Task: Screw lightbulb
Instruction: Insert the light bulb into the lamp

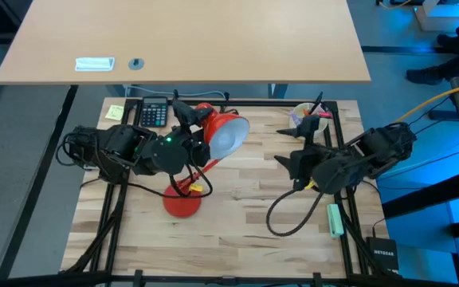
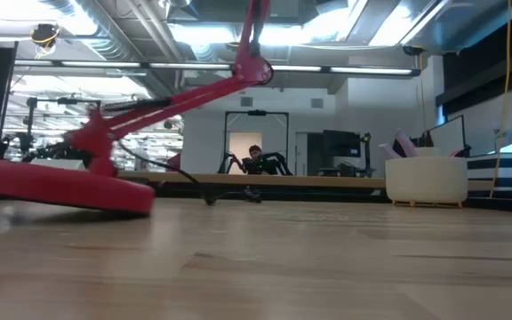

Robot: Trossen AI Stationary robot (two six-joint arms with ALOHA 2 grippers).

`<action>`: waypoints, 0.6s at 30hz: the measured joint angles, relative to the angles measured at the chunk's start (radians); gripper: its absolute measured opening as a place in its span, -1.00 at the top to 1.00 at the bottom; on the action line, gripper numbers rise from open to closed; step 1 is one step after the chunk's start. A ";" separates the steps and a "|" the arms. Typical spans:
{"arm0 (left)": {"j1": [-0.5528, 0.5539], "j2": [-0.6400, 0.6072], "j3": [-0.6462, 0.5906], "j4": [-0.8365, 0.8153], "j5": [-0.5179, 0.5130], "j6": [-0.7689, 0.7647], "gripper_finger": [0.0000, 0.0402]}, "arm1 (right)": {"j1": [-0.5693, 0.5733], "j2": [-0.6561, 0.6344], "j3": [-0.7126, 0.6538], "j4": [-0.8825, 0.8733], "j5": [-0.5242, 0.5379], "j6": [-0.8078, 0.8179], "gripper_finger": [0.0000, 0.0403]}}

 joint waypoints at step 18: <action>0.019 -0.009 -0.007 0.038 -0.073 -0.007 -0.25 | -0.002 -0.036 0.001 0.228 0.044 -0.055 -0.66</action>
